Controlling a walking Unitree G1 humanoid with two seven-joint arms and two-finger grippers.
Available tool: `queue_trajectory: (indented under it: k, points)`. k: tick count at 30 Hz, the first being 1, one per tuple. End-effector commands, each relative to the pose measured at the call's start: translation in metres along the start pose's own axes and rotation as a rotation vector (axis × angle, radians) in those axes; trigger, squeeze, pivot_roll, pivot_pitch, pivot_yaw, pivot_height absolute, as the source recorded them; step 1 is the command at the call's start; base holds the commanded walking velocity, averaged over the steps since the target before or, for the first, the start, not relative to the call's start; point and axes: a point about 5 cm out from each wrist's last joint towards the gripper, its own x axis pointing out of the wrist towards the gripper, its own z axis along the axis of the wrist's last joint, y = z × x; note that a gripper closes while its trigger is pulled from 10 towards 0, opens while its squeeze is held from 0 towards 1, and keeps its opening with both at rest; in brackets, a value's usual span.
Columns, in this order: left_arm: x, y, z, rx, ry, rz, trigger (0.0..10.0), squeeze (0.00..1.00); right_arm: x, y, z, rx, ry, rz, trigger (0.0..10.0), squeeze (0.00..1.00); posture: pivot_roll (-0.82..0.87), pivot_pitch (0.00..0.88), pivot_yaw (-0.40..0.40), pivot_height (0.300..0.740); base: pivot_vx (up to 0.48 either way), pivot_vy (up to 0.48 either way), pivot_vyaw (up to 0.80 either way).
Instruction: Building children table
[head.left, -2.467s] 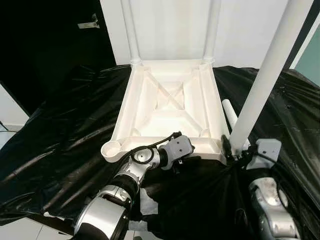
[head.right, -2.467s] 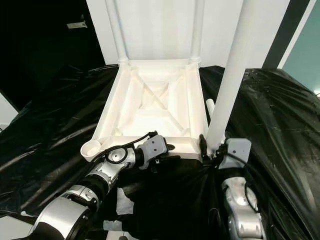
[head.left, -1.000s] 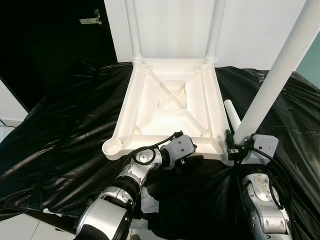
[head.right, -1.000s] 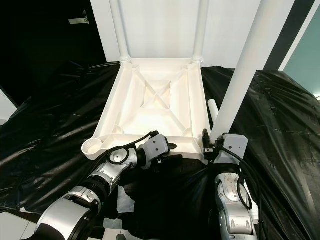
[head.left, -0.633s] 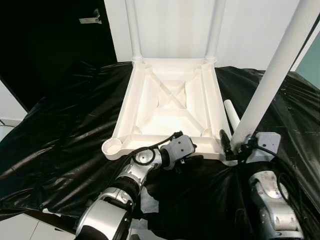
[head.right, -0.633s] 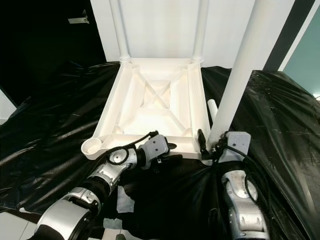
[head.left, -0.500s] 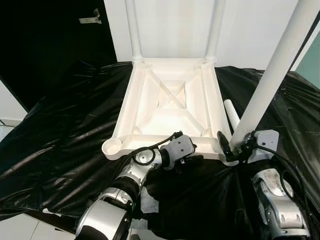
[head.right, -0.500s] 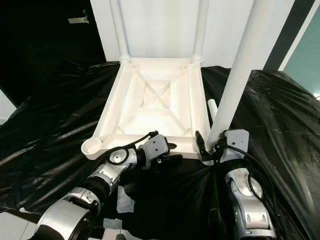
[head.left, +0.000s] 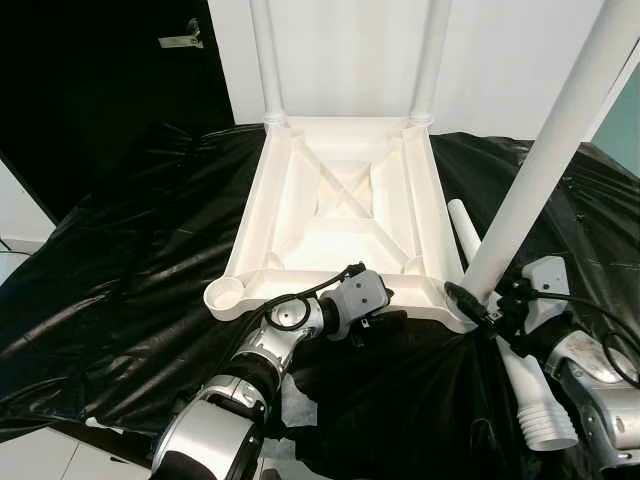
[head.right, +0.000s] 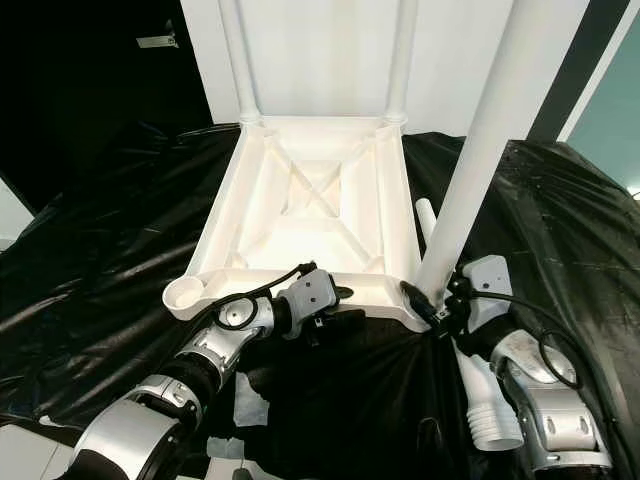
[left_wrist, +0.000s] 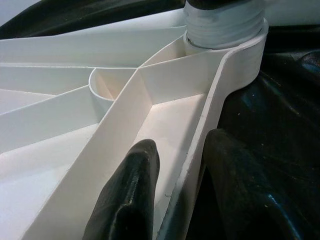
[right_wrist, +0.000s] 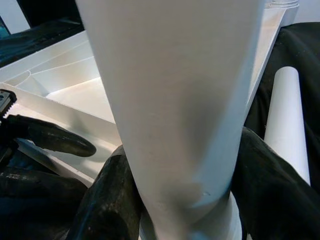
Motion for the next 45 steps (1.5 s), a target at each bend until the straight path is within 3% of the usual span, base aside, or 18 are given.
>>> queue_trajectory:
  k: [1,5,9,13,16,20,25,26,27,28,29,30,35,36,39,45]
  points:
    - [-0.002,-0.008,-0.022,-0.077,0.09,0.097,10.0,0.0,0.001,0.007,-0.008,0.003,0.043,0.043,0.0,0.0,-0.07,0.0,-0.005,0.74,0.0,0.0,0.0]
    - [-0.003,-0.008,-0.023,-0.078,0.091,0.096,10.0,0.0,0.001,0.016,-0.022,-0.01,0.11,-0.073,0.0,0.0,-0.07,0.0,-0.003,0.74,0.0,0.0,0.0]
    - [-0.004,-0.006,-0.023,-0.069,0.097,0.091,10.0,0.0,-0.001,0.043,-0.03,0.069,0.083,-0.235,0.0,0.0,-0.07,0.0,0.005,0.74,0.0,0.0,0.0]
    - [-0.004,-0.006,-0.022,-0.065,0.095,0.081,10.0,0.0,0.002,0.054,-0.027,0.071,0.08,-0.311,0.0,0.0,-0.07,0.0,0.015,0.74,0.0,0.0,0.0]
    - [-0.004,-0.006,-0.022,-0.063,0.095,0.078,10.0,0.0,0.003,0.056,-0.026,0.081,0.078,-0.329,0.0,0.0,-0.07,0.0,0.015,0.74,0.0,0.0,0.0]
    - [-0.001,-0.009,-0.02,-0.058,0.089,0.061,10.0,0.0,-0.002,0.041,-0.003,0.03,-0.066,-0.625,0.0,0.0,-0.08,0.0,0.031,0.74,0.0,0.0,0.0]
    - [0.0,-0.01,-0.02,-0.057,0.088,0.057,10.0,0.0,-0.004,0.04,-0.001,0.018,-0.081,-0.656,0.0,0.0,-0.08,0.0,0.027,0.74,0.0,0.0,0.0]
    - [-0.001,-0.009,-0.02,-0.058,0.09,0.06,10.0,0.0,0.001,0.045,-0.006,0.031,-0.042,-0.6,6.5,0.0,-0.07,0.0,0.027,0.74,0.0,0.0,0.0]
    - [-0.001,-0.009,-0.02,-0.059,0.09,0.063,10.0,0.0,0.003,0.049,-0.008,0.039,-0.029,-0.568,6.5,0.0,-0.07,0.0,0.027,0.74,0.0,0.0,0.0]
    - [-0.002,-0.009,-0.021,-0.06,0.09,0.065,10.0,0.0,0.006,0.052,-0.009,0.047,-0.03,-0.513,10.0,0.0,-0.07,0.0,0.025,0.74,0.0,0.0,0.0]
    - [-0.002,-0.009,-0.021,-0.06,0.09,0.065,10.0,0.0,0.006,0.052,-0.009,0.047,-0.03,-0.513,10.0,0.0,-0.07,0.0,0.025,0.74,0.0,0.0,0.0]
    - [-0.003,-0.009,-0.022,-0.062,0.092,0.067,10.0,0.0,0.008,0.054,-0.01,0.061,-0.031,-0.45,10.0,1.0,-0.07,0.0,0.023,0.74,0.0,0.0,0.0]
    - [-0.004,-0.009,-0.023,-0.063,0.096,0.07,10.0,0.0,0.002,0.038,-0.003,-0.063,-0.1,-0.454,10.0,1.0,-0.06,0.0,0.021,0.74,0.0,0.0,0.0]
    - [-0.004,-0.009,-0.023,-0.063,0.096,0.071,10.0,0.0,0.0,0.029,-0.004,-0.088,-0.098,-0.446,10.0,0.0,-0.07,0.0,0.023,0.74,0.0,0.0,0.0]
    - [-0.003,-0.008,-0.023,-0.063,0.096,0.072,10.0,0.0,-0.003,0.01,-0.004,-0.119,-0.086,-0.372,10.0,0.0,-0.07,0.0,0.025,0.74,0.0,0.0,0.0]
    - [-0.002,-0.007,-0.02,-0.059,0.091,0.075,10.0,0.0,-0.005,0.004,-0.004,-0.132,-0.064,-0.252,10.0,0.0,-0.07,0.0,0.023,0.74,0.0,0.0,0.0]
